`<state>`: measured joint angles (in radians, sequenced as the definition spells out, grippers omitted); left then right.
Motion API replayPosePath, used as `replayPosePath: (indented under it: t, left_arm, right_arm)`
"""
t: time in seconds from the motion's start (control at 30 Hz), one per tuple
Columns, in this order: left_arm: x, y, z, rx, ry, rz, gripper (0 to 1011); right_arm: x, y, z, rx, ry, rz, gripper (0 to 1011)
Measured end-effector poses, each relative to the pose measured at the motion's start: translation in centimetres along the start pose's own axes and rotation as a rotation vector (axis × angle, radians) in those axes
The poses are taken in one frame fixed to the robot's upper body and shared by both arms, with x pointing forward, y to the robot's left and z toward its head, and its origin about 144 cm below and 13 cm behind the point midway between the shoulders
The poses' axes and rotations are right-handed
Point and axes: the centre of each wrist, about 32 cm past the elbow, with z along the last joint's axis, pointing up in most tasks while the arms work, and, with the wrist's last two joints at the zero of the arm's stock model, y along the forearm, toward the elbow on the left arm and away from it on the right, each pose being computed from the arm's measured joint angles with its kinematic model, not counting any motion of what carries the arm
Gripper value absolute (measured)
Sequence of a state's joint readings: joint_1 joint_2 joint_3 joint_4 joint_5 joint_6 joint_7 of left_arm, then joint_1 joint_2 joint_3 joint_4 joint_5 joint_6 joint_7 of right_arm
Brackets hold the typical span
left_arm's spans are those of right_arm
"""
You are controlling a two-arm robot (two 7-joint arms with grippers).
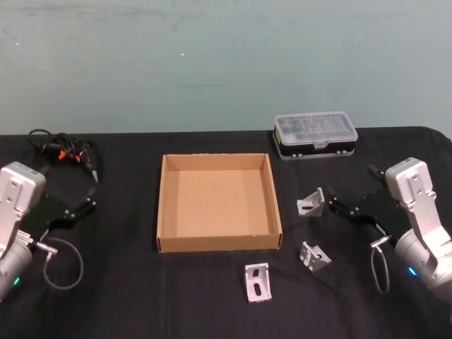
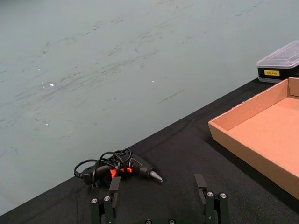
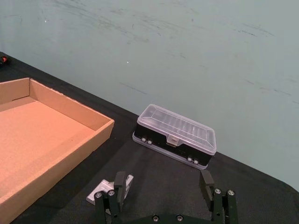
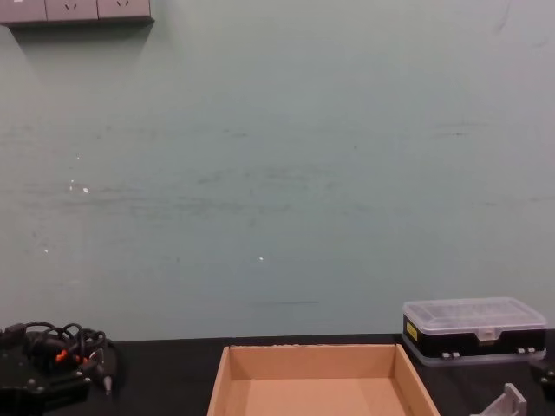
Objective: Use one hand to pick up the angle iron from the table and place it into the box.
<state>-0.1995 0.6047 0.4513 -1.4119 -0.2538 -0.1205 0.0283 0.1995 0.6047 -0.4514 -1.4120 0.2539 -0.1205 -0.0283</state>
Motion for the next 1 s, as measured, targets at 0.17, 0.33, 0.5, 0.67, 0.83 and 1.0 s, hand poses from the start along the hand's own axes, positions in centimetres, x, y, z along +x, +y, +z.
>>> replayPosePath:
  t: [0.17, 0.33, 0.5, 0.67, 0.83, 1.0]
  left_arm:
    - [0.0, 0.0, 0.0, 0.0, 0.0, 0.0, 1000]
    - [0.0, 0.0, 0.0, 0.0, 0.0, 0.0, 1000]
    - [0.0, 0.0, 0.0, 0.0, 0.0, 0.0, 1000]
    - [0.0, 0.0, 0.0, 0.0, 0.0, 0.0, 1000]
    - [0.0, 0.0, 0.0, 0.0, 0.0, 0.0, 1000]
    - [0.0, 0.0, 0.0, 0.0, 0.0, 0.0, 1000]
  right_arm:
    - [0.0, 0.0, 0.0, 0.0, 0.0, 0.0, 1004]
    - [0.0, 0.0, 0.0, 0.0, 0.0, 0.0, 1004]
    - [0.0, 0.0, 0.0, 0.0, 0.0, 0.0, 1004]
    - [0.0, 0.0, 0.0, 0.0, 0.0, 0.0, 1004]
    - [0.09, -0.06, 0.01, 0.003, 0.0, 0.001, 1004]
    - [0.13, -0.35, 0.23, 0.025, 0.004, 0.02, 1004]
